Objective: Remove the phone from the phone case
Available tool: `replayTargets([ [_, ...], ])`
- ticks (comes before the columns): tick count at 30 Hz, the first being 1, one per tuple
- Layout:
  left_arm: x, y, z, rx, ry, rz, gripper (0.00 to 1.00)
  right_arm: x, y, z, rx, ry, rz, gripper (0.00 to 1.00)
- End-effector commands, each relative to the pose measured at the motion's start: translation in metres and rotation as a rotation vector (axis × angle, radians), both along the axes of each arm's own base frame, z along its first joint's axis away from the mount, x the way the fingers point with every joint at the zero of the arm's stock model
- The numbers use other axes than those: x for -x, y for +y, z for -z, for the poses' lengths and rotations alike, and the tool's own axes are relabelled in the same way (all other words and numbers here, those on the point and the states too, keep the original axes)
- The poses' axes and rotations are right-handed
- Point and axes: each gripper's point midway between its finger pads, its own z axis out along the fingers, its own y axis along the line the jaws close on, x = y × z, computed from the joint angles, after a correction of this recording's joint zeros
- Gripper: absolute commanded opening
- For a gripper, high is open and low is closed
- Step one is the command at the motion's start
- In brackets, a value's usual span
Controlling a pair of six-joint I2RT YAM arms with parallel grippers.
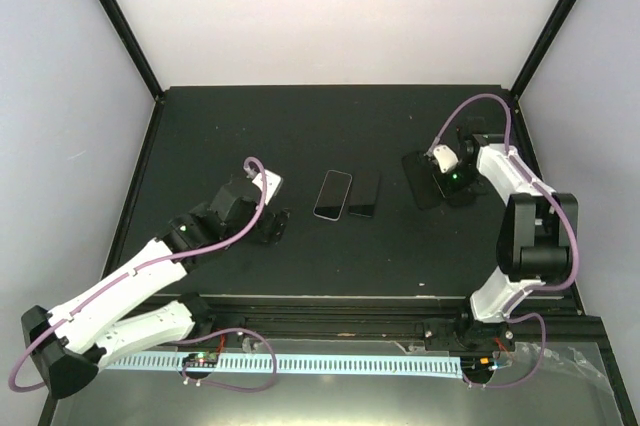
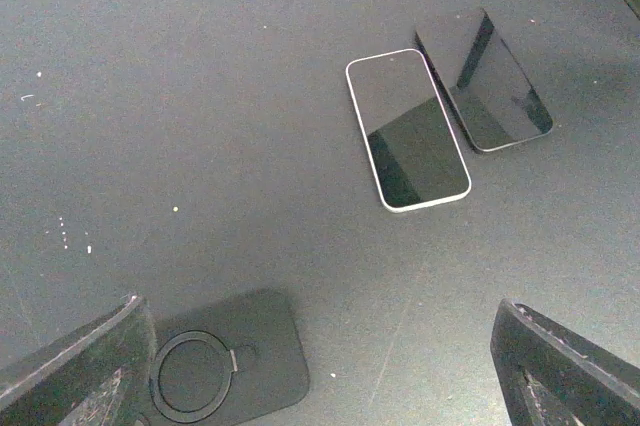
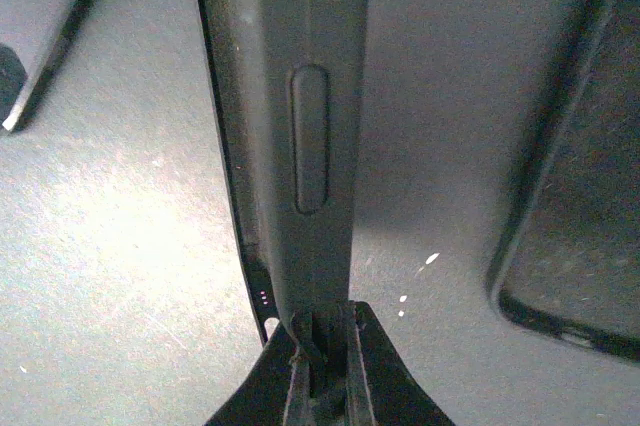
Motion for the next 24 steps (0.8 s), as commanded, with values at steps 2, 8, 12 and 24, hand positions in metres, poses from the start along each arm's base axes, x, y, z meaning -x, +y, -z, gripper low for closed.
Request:
replayTargets([
  [2,-0.005,0.005,-0.026,0.039,-0.095,-0.019,0.93,0.008,-0.005,0.021,-0.020,0.129,-0.004,0.01],
  [8,-0.006,0.006,-0.023,0.027,-0.085,-0.024,0.93,0.001,-0.016,0.042,-0.014,0.187,0.038,0.01],
  [12,-0.006,0.007,-0.024,0.029,-0.088,-0.026,0.93,-0.008,-0.023,0.050,0.007,0.186,0.061,0.11],
  [24,-0.006,0.009,-0.027,0.035,-0.094,-0.032,0.93,-0.022,-0.031,0.033,0.045,0.110,0.095,0.36],
])
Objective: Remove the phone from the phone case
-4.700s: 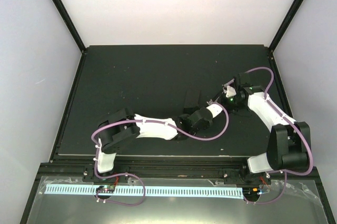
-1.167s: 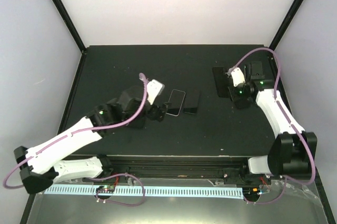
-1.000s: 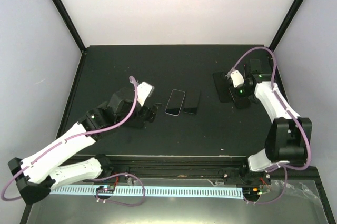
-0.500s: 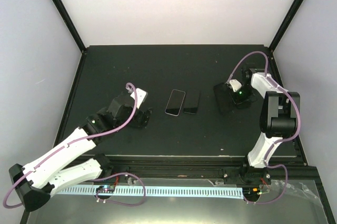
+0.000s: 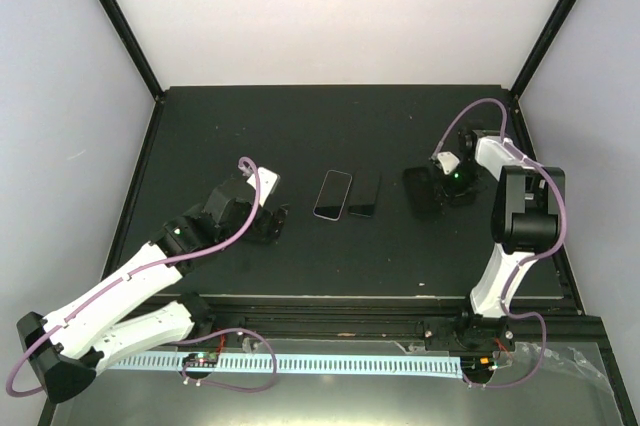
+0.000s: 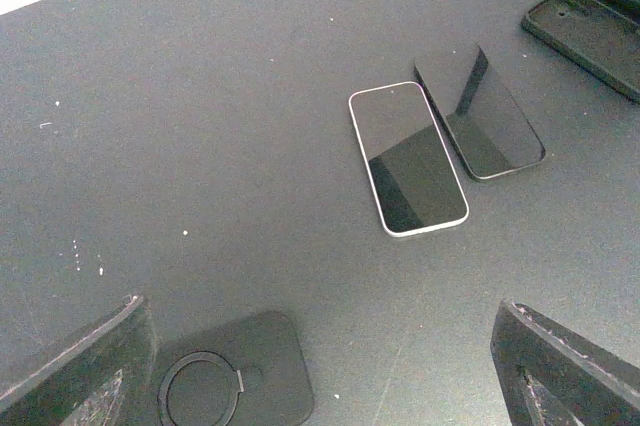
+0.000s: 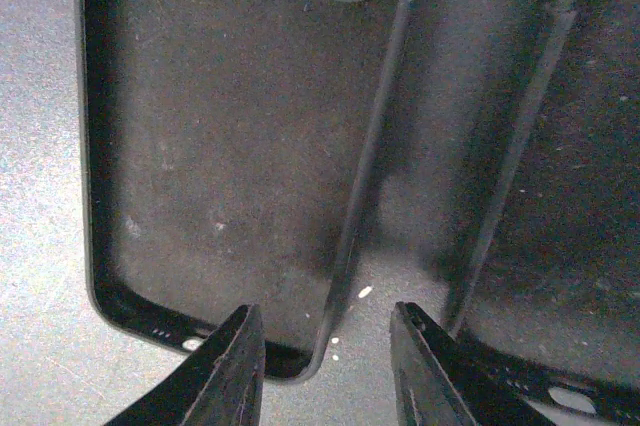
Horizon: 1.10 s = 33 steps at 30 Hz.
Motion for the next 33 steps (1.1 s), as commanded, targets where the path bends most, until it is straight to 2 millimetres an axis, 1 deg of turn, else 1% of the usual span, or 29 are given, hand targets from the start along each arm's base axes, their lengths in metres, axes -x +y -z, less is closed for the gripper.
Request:
replayTargets([
  [1,-0.005,0.004,-0.017,0.023,-0.048,-0.019,0.93,-0.015,-0.004,-0.031,0.027,-0.114,0.010,0.37],
  [3,-0.005,0.004,-0.016,0.023,-0.045,-0.020,0.93,-0.016,0.006,-0.048,-0.023,-0.171,-0.016,0.38],
  [5,-0.006,0.004,-0.016,0.025,-0.044,-0.018,0.93,-0.013,0.026,-0.062,-0.097,-0.212,-0.061,0.38],
  [7,-0.007,0.004,-0.016,0.026,-0.040,-0.019,0.93,-0.011,0.049,-0.070,-0.146,-0.230,-0.104,0.37],
  [9,-0.008,0.004,-0.015,0.027,-0.039,-0.023,0.93,-0.011,0.070,-0.073,-0.165,-0.242,-0.139,0.33],
  [11,-0.008,0.006,-0.014,0.027,-0.036,-0.032,0.93,-0.012,0.088,-0.070,-0.160,-0.252,-0.177,0.26],
  [12,-0.009,0.006,-0.014,0.026,-0.036,-0.035,0.93,-0.013,0.096,-0.066,-0.152,-0.252,-0.198,0.20],
  [14,-0.009,0.008,-0.013,0.019,-0.038,-0.042,0.93,-0.013,0.110,-0.051,-0.126,-0.220,-0.235,0.07],
  [15,-0.010,0.009,-0.014,0.016,-0.041,-0.049,0.93,-0.013,0.115,-0.043,-0.115,-0.198,-0.245,0.03],
  [17,-0.011,0.011,-0.015,0.012,-0.047,-0.056,0.93,-0.015,0.121,-0.029,-0.104,-0.159,-0.244,0.01],
  [20,-0.011,0.013,-0.015,0.008,-0.052,-0.065,0.93,-0.019,0.118,-0.010,-0.074,-0.116,-0.220,0.01],
  [23,-0.012,0.014,-0.016,0.007,-0.056,-0.070,0.93,-0.025,0.106,0.000,-0.003,-0.114,-0.194,0.01],
  [33,-0.012,0.015,-0.016,0.009,-0.055,-0.072,0.93,-0.043,0.054,-0.003,0.123,-0.146,-0.071,0.01],
])
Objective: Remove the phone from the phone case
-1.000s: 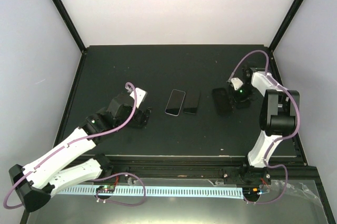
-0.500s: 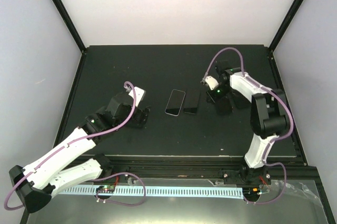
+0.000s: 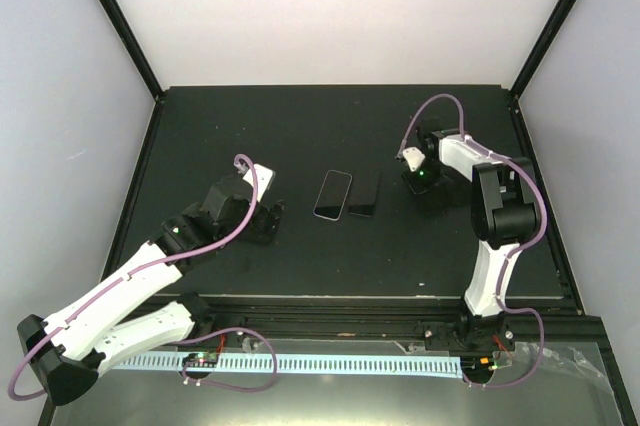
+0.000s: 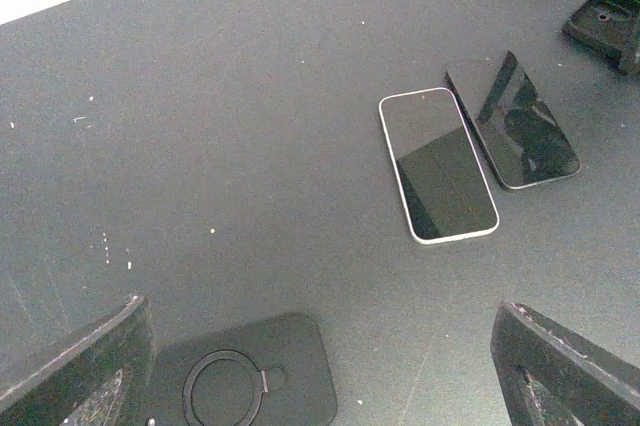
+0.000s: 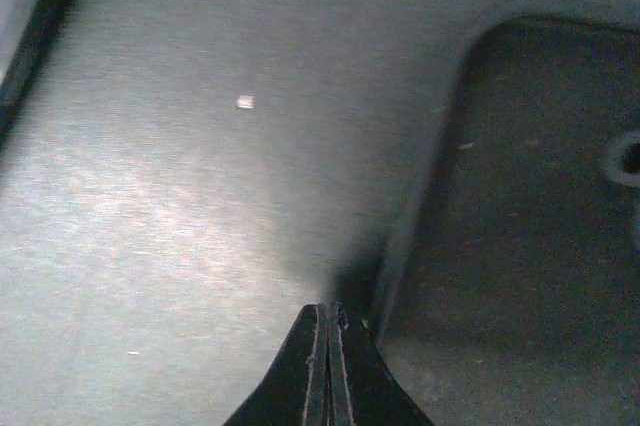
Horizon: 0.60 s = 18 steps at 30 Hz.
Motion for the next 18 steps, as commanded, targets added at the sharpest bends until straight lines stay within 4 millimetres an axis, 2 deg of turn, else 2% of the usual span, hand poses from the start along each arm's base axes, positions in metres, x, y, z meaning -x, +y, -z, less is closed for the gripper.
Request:
replayTargets([
  [1,-0.004,0.004,-0.015,0.019,-0.047,-0.019,0.93,-0.021,-0.027,-0.014,0.065,-0.075,0.079,0.01],
  [4,-0.005,0.005,-0.016,0.019,-0.050,-0.029,0.93,-0.021,-0.026,-0.017,0.041,-0.078,0.076,0.01],
  [6,-0.006,0.006,-0.016,0.019,-0.051,-0.036,0.93,-0.017,-0.017,-0.025,-0.017,-0.077,0.060,0.01],
  [8,-0.007,0.008,-0.015,0.017,-0.053,-0.044,0.93,-0.010,-0.003,-0.041,-0.101,-0.084,0.038,0.01],
  [13,-0.014,0.023,-0.012,0.020,-0.049,-0.144,0.98,0.013,0.027,-0.106,-0.314,-0.150,-0.032,0.01],
  [16,-0.020,0.041,-0.005,0.035,-0.024,-0.264,0.99,0.025,0.031,-0.151,-0.362,-0.263,-0.055,0.03],
  [18,-0.023,0.048,0.003,0.062,0.022,-0.329,0.99,0.033,0.029,-0.176,-0.374,-0.363,-0.059,0.12],
])
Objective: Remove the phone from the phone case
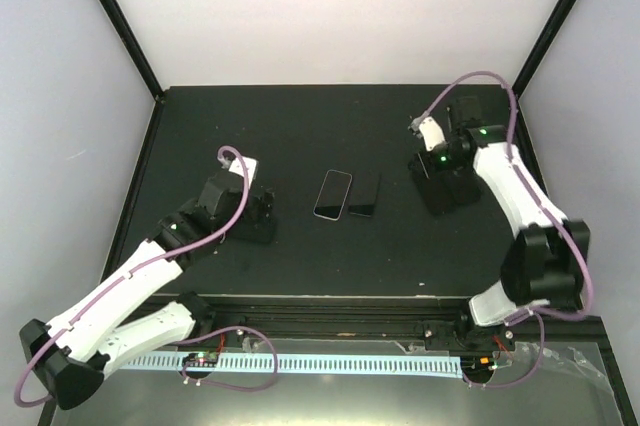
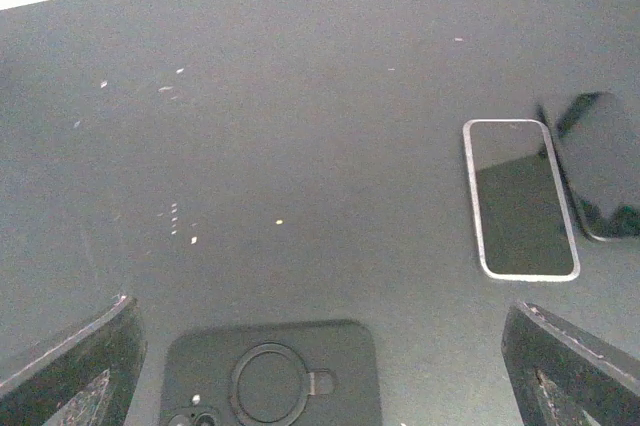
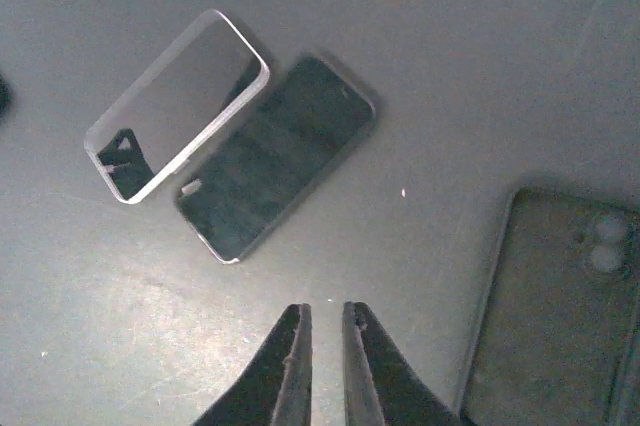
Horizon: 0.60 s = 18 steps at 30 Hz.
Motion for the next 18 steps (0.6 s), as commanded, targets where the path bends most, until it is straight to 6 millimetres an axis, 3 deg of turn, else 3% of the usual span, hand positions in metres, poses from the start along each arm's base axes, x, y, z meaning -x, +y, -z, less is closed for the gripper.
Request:
replayTargets([
  [1,-0.010,0.020,0.011,0.071,0.068,-0.179,0.99,0.029,0.009,-0.063,-0.103,-0.188,-0.026,0.20],
  [5,-0.012,0.020,0.042,0.195,0.255,-0.259,0.99,0.053,0.013,-0.083,-0.187,-0.350,-0.036,0.61],
  [8,-0.011,0.033,0.070,0.233,0.375,-0.393,0.99,0.068,0.013,-0.075,-0.211,-0.417,-0.044,0.88],
  [14,-0.007,0.055,0.119,0.383,0.473,-0.596,0.99,0.074,0.012,-0.076,-0.203,-0.436,-0.059,0.92],
  [18,0.001,0.055,0.146,0.427,0.572,-0.646,0.99,0.077,0.017,-0.072,-0.213,-0.394,-0.092,0.92],
])
